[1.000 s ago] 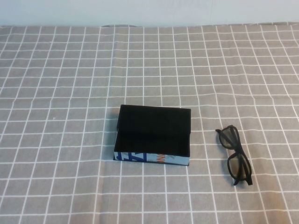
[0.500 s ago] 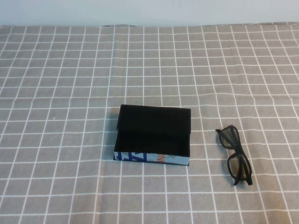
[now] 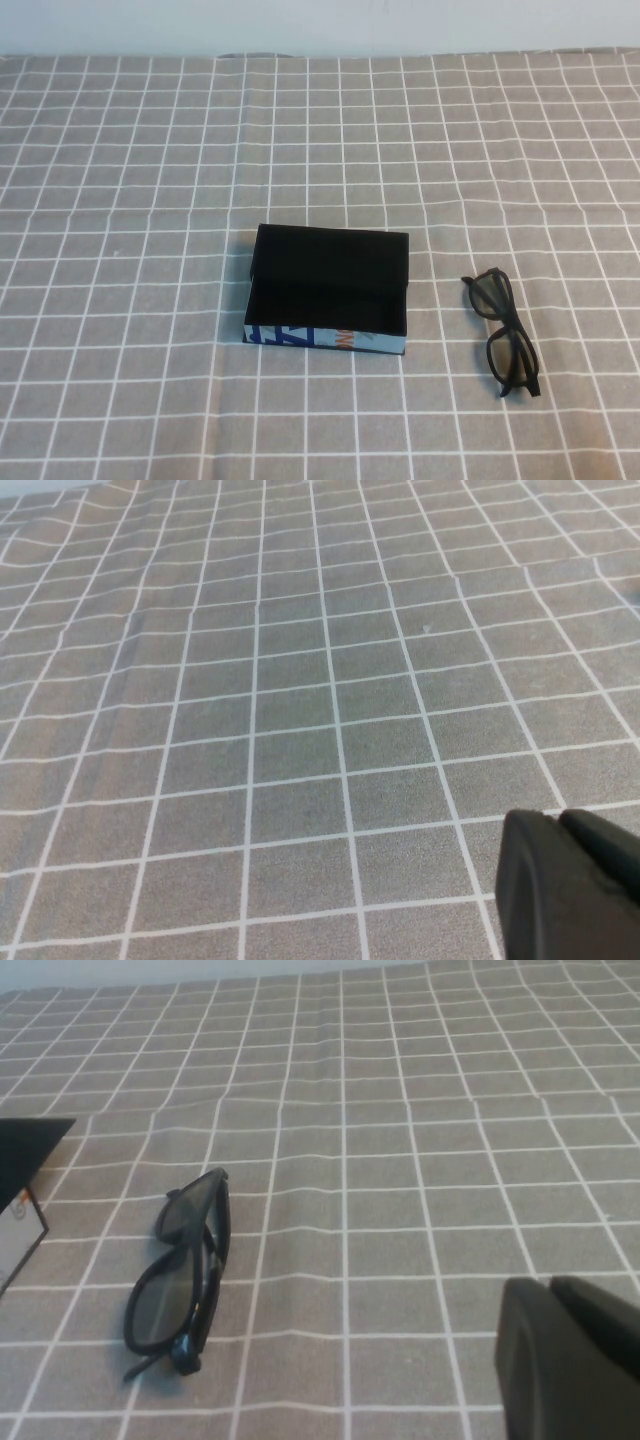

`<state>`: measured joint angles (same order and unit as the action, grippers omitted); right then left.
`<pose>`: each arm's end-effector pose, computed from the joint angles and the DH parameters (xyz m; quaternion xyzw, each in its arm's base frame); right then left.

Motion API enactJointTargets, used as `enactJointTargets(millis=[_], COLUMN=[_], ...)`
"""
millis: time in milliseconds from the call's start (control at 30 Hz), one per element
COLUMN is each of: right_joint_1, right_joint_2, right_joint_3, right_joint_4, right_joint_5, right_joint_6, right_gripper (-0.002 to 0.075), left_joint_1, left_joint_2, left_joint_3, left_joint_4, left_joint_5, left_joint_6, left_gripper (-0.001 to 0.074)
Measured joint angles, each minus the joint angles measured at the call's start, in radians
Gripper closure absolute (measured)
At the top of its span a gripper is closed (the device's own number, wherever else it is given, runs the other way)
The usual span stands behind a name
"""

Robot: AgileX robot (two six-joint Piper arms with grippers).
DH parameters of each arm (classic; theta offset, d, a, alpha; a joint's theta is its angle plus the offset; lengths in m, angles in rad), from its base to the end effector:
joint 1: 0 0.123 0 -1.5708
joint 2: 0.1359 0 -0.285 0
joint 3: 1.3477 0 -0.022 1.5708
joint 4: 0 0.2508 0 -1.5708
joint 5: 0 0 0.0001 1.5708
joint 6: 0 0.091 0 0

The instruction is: Take glasses out of glasses case

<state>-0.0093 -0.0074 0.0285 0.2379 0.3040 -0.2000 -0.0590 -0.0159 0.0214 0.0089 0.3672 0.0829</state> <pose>0.0546 0.0059 0.1773 -0.0076 0.7833 0.0333 0.6207 0.0524 -0.0028 0.1738 0.0591 0.7983 0.0109 0.5992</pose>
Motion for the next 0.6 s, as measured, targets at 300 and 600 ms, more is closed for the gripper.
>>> enactJointTargets(millis=[300,600], right_joint_1=[0.009,0.009], right_joint_2=[0.0,0.0], right_joint_3=[0.0,0.0], right_joint_4=[0.0,0.0], right_joint_5=[0.009,0.009], right_joint_6=[0.006,0.006], right_gripper=[0.0744,0.0744], left_joint_1=[0.0,0.0], left_joint_2=[0.0,0.0], left_joint_3=[0.0,0.0], left_joint_4=[0.0,0.0], left_joint_5=[0.0,0.0], left_joint_6=[0.0,0.0], left_gripper=[0.0739,0.0739])
